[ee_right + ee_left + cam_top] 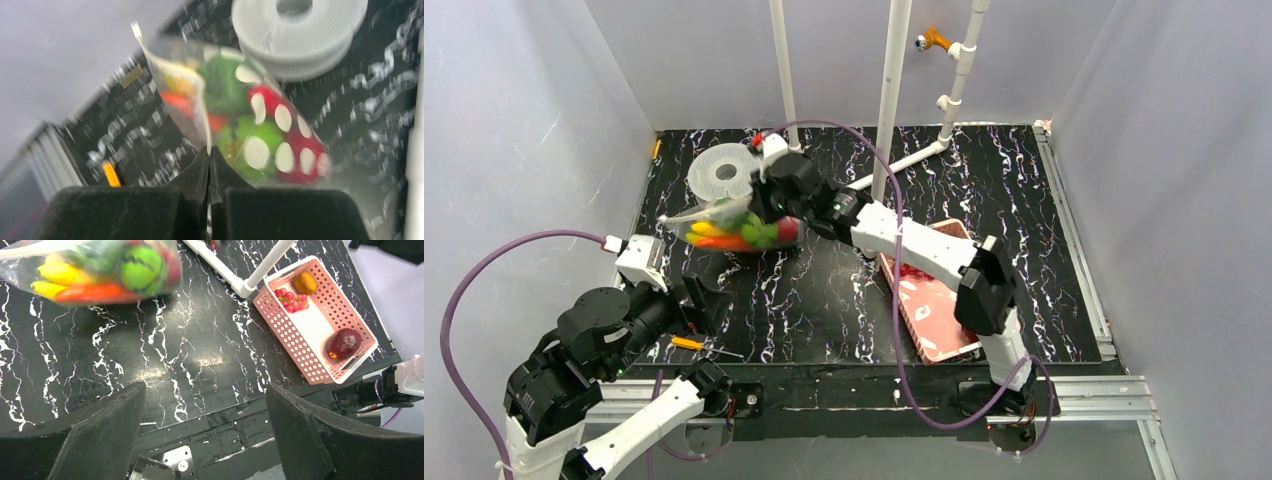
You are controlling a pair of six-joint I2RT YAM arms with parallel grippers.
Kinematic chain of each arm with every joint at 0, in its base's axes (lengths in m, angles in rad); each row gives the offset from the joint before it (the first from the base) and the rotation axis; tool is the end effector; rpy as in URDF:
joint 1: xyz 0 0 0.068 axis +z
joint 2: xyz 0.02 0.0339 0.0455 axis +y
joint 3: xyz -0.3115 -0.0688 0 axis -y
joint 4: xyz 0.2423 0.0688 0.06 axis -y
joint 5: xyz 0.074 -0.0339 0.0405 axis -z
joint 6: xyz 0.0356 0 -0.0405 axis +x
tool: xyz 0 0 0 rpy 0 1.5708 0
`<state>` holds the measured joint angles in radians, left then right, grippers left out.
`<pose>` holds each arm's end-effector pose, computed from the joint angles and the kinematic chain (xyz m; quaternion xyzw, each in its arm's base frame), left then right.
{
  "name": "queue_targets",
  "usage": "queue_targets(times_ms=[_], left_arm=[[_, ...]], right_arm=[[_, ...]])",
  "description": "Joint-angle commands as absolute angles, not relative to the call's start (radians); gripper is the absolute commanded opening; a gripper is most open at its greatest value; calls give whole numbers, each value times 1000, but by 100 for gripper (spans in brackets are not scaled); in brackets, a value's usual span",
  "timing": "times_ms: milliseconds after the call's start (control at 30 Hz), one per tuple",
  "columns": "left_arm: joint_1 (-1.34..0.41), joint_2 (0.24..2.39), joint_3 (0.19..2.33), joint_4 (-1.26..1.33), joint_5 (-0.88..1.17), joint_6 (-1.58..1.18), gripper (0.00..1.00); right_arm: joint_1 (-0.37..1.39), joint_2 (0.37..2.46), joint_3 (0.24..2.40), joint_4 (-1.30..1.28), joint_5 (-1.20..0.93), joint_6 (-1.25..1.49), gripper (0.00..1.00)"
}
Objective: Place the food in the zip-top bag and seal the zipper
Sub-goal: Place the zipper food storage bag at the center of the board.
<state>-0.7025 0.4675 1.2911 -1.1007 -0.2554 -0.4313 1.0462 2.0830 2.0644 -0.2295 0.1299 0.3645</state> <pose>-0.0195 0.0283 0.4427 0.0309 0.7946 -0.2353 0.5588 0.2654 0.4495 0.4137 -0.2257 0.7555 0.3583 0.4998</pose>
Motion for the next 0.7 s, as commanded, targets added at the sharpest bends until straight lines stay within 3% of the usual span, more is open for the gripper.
queue_targets(times_ms=[0, 133, 333, 467, 667], left_arm=[[-706, 466, 1300, -1094, -266, -437, 89], [-706, 474, 1262, -1056, -250, -444, 89], [-707, 513, 1211, -972, -217, -459, 89], [-707, 534, 1213, -940, -219, -460, 90], [-707, 503, 1201, -902, -269, -460, 90]], right_arm=[[1043, 1894, 1704, -69, 38, 234, 1], [1043, 1755, 1358, 30, 19, 169, 1], [1043, 1617, 1095, 51, 44, 188, 5], [1043, 1515, 1034, -38, 58, 217, 46], [1042, 1219, 948, -160, 186, 254, 83]])
